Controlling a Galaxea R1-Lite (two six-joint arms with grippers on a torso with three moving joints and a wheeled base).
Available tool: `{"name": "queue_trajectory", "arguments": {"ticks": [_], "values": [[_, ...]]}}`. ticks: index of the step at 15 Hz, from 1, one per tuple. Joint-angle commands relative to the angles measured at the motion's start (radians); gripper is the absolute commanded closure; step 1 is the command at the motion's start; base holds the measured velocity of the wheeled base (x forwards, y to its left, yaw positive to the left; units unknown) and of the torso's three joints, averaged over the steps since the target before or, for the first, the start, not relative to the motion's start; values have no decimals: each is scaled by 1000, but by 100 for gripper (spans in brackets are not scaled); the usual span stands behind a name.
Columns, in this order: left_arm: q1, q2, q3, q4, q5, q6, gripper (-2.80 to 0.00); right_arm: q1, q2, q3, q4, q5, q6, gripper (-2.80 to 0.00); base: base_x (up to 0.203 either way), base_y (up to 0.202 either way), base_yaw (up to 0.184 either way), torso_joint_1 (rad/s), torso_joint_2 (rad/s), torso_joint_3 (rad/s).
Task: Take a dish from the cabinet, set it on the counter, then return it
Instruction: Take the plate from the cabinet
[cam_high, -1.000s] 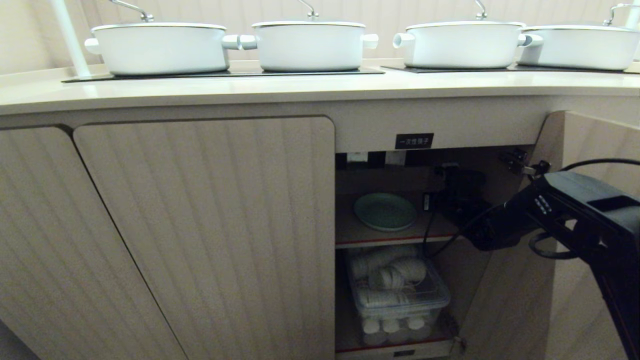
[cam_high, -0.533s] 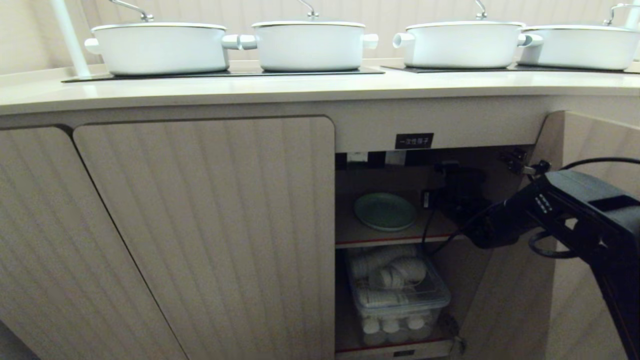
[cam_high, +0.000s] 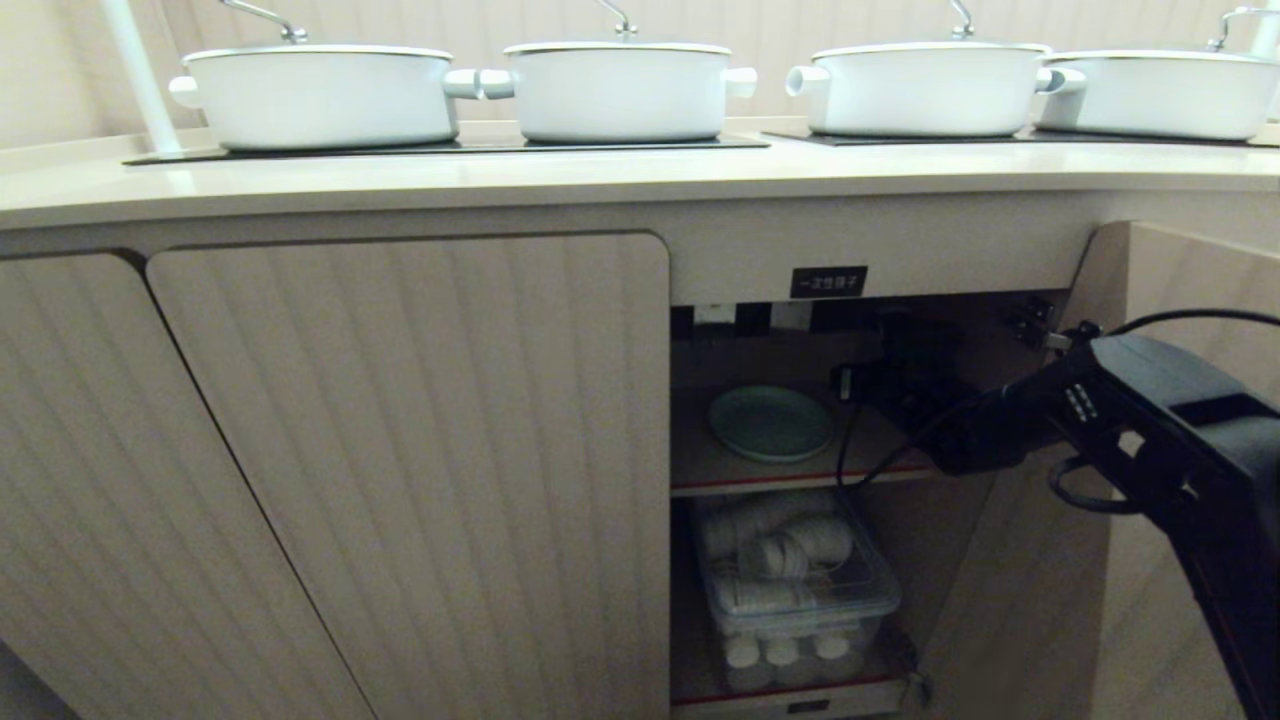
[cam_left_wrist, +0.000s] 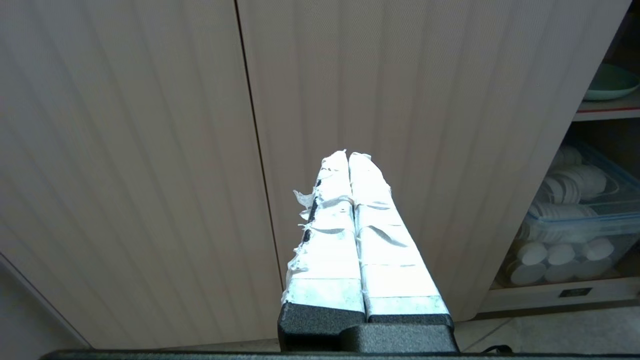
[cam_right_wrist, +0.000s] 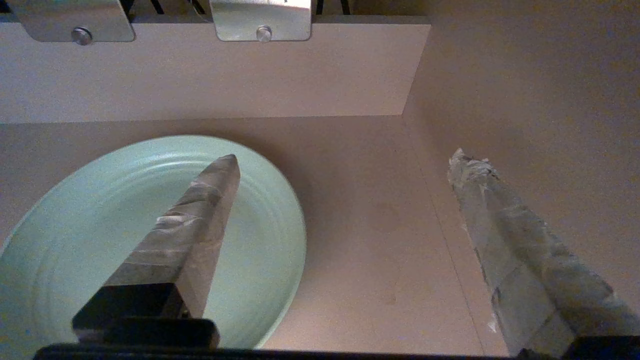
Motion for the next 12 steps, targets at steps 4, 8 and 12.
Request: {"name": "queue_trajectory", "arguments": {"ticks": [4,8,12], "values": [[1,0,0,0,0,0,0,2,25,-103,94,1,0,-280,0,0,0,0,0,0],[-1,0,0,0,0,0,0,3,45,-192,208,3,-3,-280,0,0,0,0,0,0],[1,0,0,0,0,0,0,3,48,-195,264,4,2,-280,0,0,0,0,0,0]]}}
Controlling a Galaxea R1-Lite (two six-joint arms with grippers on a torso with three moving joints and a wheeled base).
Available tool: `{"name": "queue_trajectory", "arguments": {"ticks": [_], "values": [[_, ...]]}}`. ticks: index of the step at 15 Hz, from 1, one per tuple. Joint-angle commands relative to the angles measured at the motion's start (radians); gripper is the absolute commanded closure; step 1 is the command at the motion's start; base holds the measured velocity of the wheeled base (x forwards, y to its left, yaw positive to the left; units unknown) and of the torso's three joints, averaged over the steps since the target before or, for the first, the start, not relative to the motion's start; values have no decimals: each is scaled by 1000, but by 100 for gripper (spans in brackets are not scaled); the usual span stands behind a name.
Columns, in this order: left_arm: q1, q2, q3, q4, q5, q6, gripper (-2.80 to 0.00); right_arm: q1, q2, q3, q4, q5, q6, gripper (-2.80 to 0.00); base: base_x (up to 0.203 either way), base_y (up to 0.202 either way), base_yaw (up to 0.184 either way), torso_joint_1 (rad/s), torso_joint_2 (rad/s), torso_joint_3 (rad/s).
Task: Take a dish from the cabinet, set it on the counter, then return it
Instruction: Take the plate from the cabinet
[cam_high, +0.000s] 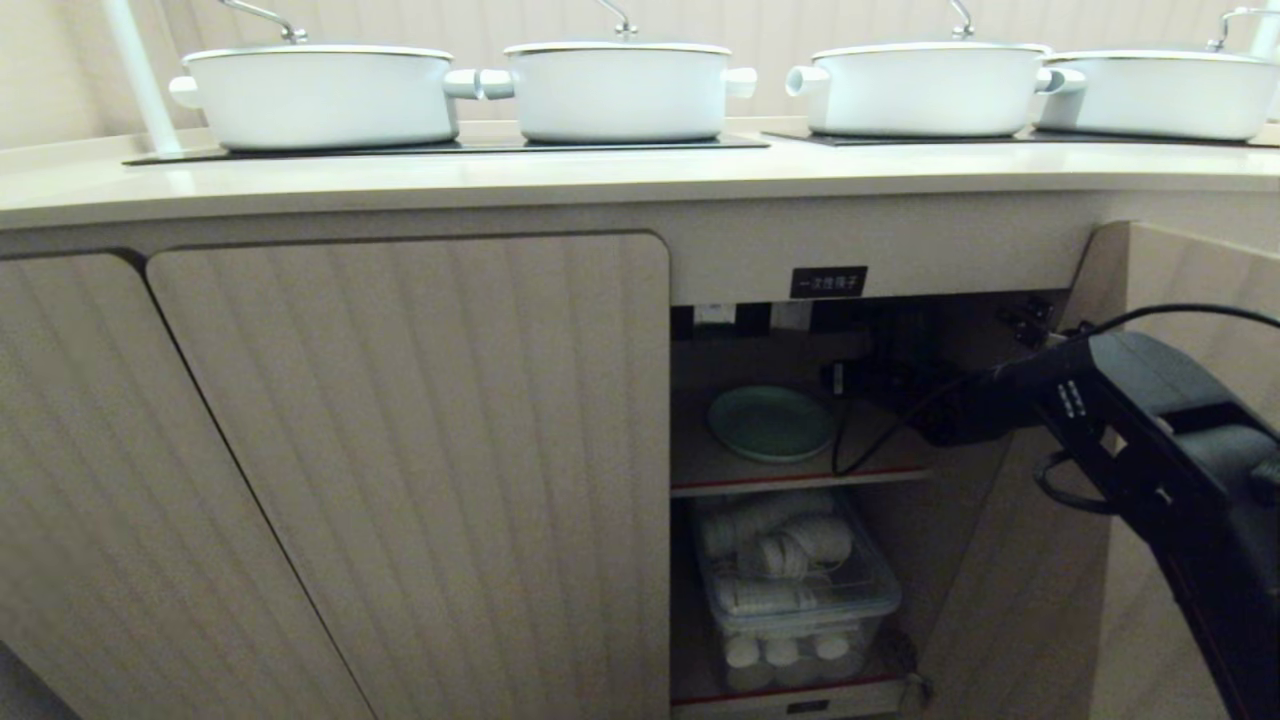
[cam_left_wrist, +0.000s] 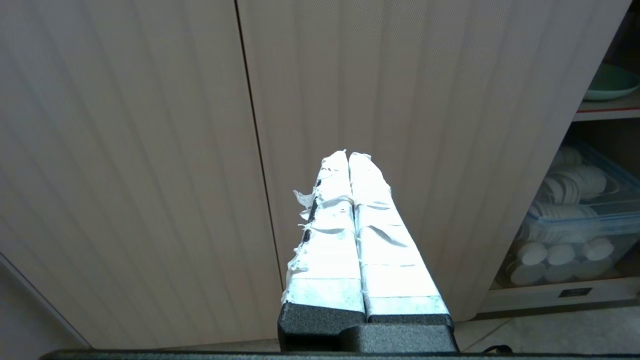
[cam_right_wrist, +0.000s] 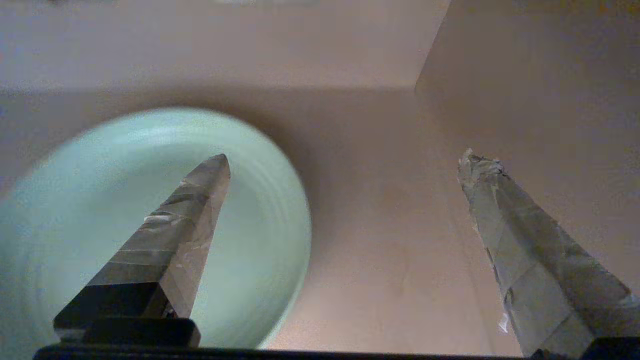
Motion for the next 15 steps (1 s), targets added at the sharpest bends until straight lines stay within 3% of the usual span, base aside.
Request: {"name": "queue_trajectory", "arguments": {"ticks": [1,15], "values": [[1,0,0,0,0,0,0,0,5,-8,14,-1,0,-280,0,0,0,0,0,0],[1,0,0,0,0,-1,0,0,45,-193,384,-1,7,-280,0,0,0,0,0,0]]}}
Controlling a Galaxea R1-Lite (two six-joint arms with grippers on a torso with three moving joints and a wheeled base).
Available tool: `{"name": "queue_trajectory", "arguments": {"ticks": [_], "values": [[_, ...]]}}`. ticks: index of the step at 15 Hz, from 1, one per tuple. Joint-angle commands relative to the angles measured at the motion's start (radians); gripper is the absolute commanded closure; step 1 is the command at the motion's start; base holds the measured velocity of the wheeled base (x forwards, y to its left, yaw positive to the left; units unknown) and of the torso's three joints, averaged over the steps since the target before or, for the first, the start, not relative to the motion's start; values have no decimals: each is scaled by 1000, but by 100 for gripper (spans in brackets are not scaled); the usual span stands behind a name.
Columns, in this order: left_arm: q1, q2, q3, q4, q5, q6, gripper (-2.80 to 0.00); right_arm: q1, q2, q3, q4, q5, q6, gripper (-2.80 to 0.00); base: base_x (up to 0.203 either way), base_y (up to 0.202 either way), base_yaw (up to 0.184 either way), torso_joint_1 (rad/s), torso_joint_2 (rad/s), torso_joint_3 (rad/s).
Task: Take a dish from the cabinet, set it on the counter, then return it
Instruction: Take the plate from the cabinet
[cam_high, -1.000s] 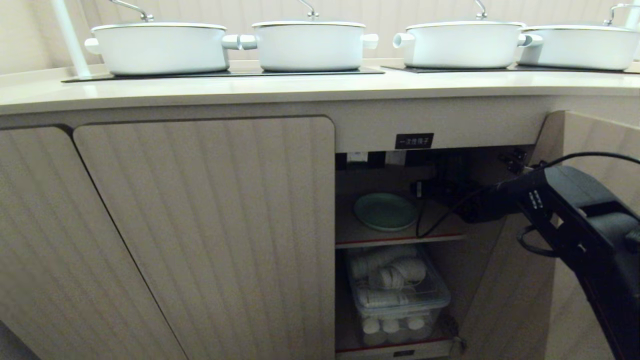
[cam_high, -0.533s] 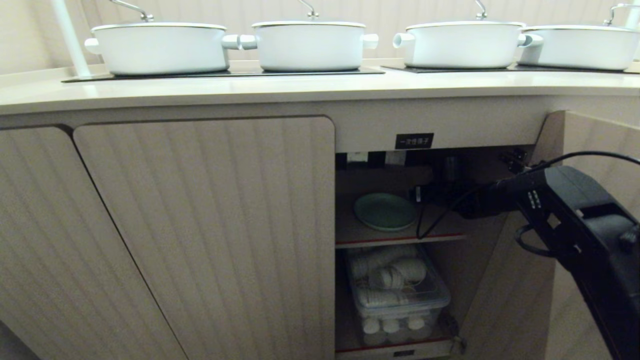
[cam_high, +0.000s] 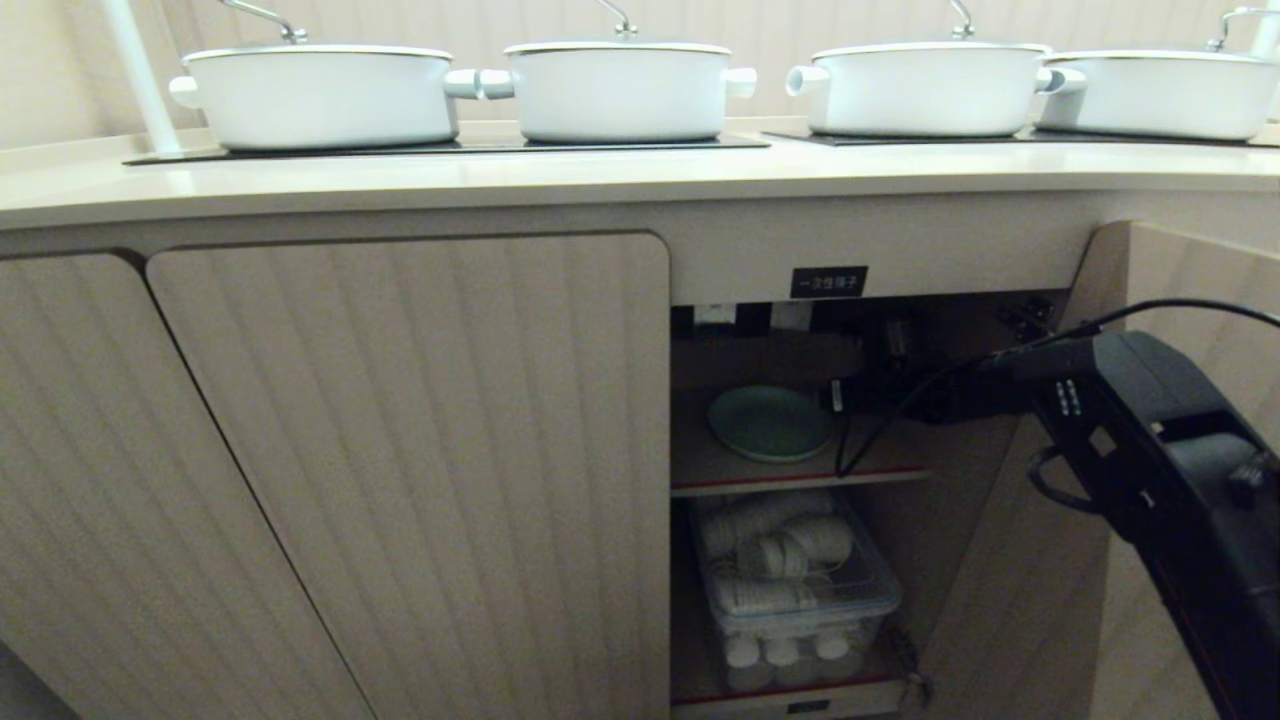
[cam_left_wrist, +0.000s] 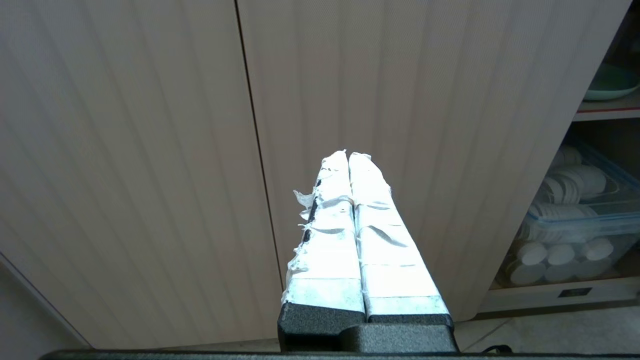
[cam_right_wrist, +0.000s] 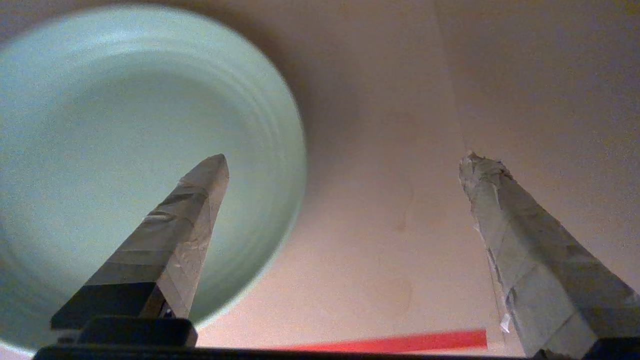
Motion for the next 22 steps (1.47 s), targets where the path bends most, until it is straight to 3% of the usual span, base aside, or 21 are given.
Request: {"name": "queue_trajectory", "arguments": {"ticks": [1,6,13,18,22], "values": [[0,0,0,0,0,1,0,0,11,-19,20,-1,-2,-280,0,0,0,0,0,0],[0,0,0,0,0,1,0,0,23,-23,75,5,0,-280,0,0,0,0,0,0],[-1,0,0,0,-1,1,0,0,18,-32,157,102,-1,-280,0,0,0,0,0,0],[-1,0,0,0,0,0,0,0,3,-32,227,113,-3,-280,0,0,0,0,0,0],[-1,0,0,0,0,1,0,-4,-17,-45,306,171,-3,-280,0,0,0,0,0,0]]}}
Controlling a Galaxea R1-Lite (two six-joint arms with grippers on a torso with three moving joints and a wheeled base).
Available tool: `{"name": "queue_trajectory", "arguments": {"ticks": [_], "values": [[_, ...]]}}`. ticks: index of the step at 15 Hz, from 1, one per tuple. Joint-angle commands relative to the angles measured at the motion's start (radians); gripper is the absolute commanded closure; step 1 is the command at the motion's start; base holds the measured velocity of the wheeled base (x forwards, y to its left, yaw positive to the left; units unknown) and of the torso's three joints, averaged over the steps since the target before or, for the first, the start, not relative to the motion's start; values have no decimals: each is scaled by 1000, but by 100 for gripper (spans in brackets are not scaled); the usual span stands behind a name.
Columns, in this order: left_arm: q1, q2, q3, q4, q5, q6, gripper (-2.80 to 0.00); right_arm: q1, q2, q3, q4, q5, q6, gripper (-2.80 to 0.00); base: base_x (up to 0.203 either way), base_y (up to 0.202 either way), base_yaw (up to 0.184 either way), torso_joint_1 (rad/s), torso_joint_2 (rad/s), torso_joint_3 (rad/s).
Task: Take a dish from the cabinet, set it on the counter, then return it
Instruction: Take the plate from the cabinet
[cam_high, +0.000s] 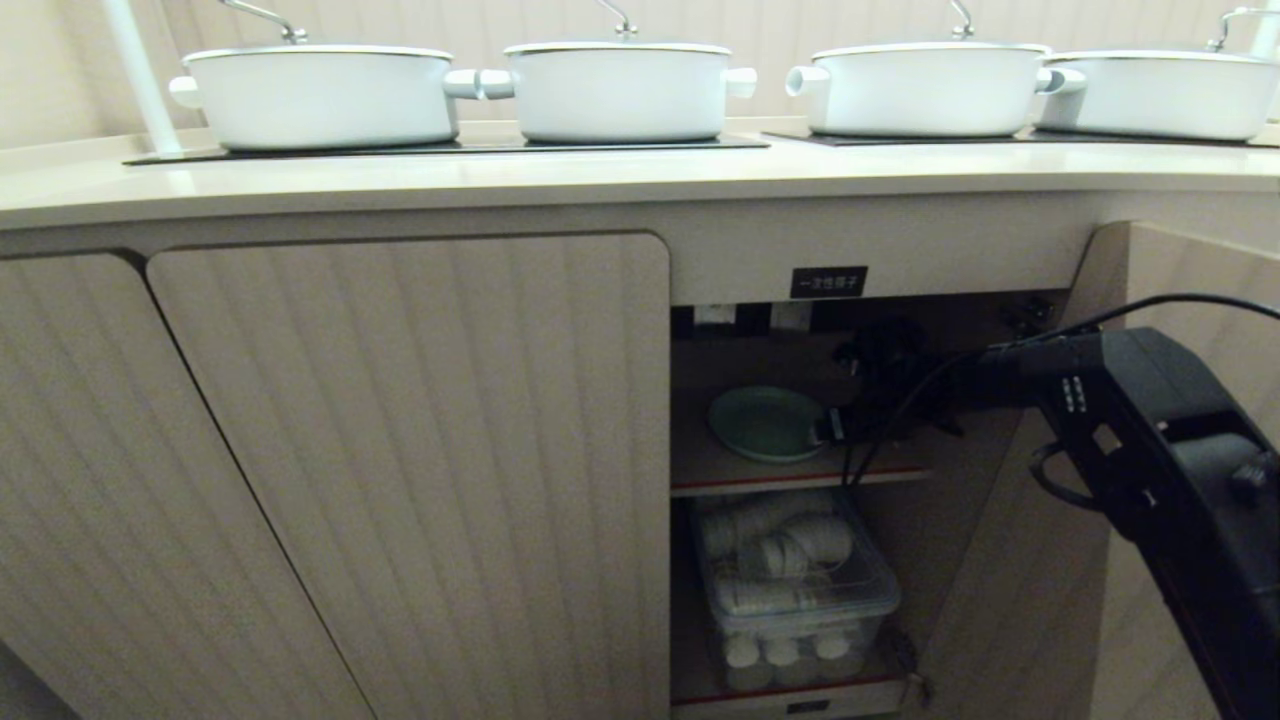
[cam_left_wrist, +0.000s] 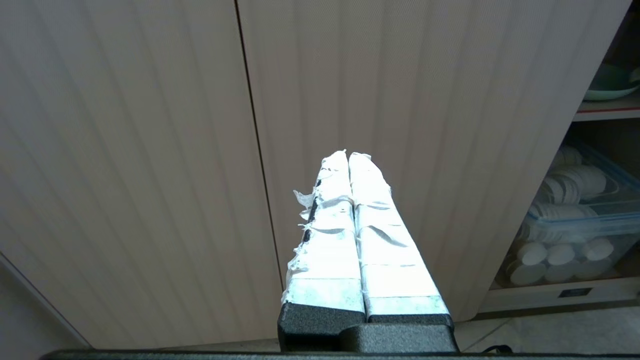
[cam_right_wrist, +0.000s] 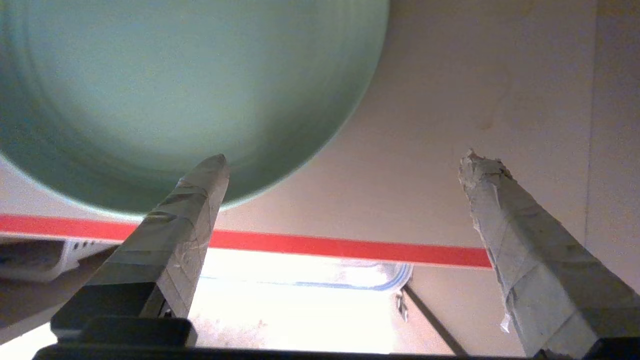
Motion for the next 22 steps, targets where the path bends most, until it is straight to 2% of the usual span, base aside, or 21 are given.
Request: {"name": "queue_trajectory", "arguments": {"ticks": [1,20,22], "values": [[1,0,0,0,0,0,0,-1,-8,-6,9,4,0,-280,0,0,0,0,0,0],[1,0,0,0,0,-1,0,-3,29,-7,4,9,5,-280,0,0,0,0,0,0],[1,0,0,0,0,-1,0,-3,33,-7,-13,36,5,-280,0,0,0,0,0,0]]}}
